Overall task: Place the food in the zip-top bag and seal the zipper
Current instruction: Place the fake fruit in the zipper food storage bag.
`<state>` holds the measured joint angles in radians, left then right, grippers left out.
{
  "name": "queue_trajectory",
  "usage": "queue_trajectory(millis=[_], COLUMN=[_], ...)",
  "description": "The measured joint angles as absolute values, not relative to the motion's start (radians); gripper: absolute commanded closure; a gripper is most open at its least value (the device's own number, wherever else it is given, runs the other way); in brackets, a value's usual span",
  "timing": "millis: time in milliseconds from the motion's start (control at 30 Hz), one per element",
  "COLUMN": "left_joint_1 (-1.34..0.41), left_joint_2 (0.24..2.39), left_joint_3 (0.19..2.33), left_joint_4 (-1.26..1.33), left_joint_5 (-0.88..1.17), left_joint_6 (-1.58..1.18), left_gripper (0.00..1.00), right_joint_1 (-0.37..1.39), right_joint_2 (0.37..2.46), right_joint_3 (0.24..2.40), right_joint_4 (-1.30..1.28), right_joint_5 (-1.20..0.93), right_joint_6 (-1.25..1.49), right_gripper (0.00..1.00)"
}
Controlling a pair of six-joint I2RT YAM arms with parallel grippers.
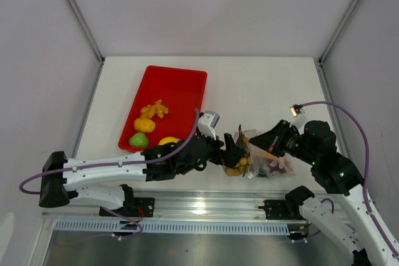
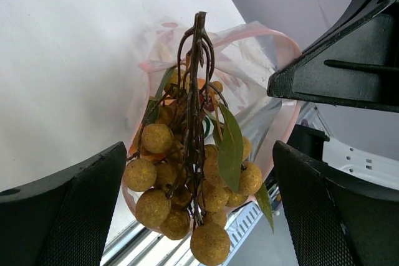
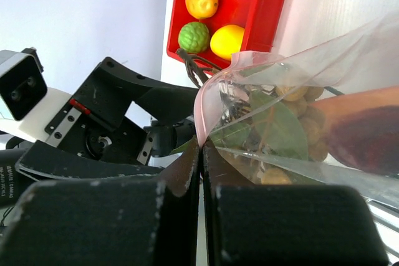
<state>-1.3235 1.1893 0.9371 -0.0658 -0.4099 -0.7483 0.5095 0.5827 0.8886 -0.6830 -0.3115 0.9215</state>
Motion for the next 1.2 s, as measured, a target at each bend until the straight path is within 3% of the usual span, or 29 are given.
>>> queue_trajectory(millis=[200, 400, 533, 600, 867, 1200], left_joint_1=[-1.324, -1.333, -1.357, -1.364, -1.367, -1.366], left_joint_2=[1.209, 1.165, 1.108, 1.095, 1.156, 1.374], left_joint_3=[0.934, 0.855, 0.773, 0.748, 0.75, 0.944], left_joint_4=[-0.055, -0.036, -0.02, -0.015, 0.033, 0.027], left_joint_5=[-0.387, -0.39, -0.389, -0.388, -0.36, -0.311], left_joint_6=[-0.751, -0.76, -0.764, -0.764, -0.76, -0.759], left_gripper=[0.05, 0.3, 0.59, 0.67, 0.71, 0.79], right_joint_1=[0.509, 0.509, 0.509, 0.509, 0.509, 0.509], right_joint_2=[0.582, 0.582, 0.582, 0.582, 0.582, 0.559], right_joint_3=[0.889, 0.889, 0.889, 0.889, 0.888, 0.857], right_joint_4=[-0.683, -0.683, -0.684, -0.684, -0.683, -0.661], right_joint_5=[-0.313, -0.315, -0.315, -0.315, -0.321, -0.345], right_joint_6=[0.919, 0.912, 0.907, 0.905, 0.907, 0.95], right_gripper=[1.0, 1.0, 1.0, 1.0, 1.0, 1.0])
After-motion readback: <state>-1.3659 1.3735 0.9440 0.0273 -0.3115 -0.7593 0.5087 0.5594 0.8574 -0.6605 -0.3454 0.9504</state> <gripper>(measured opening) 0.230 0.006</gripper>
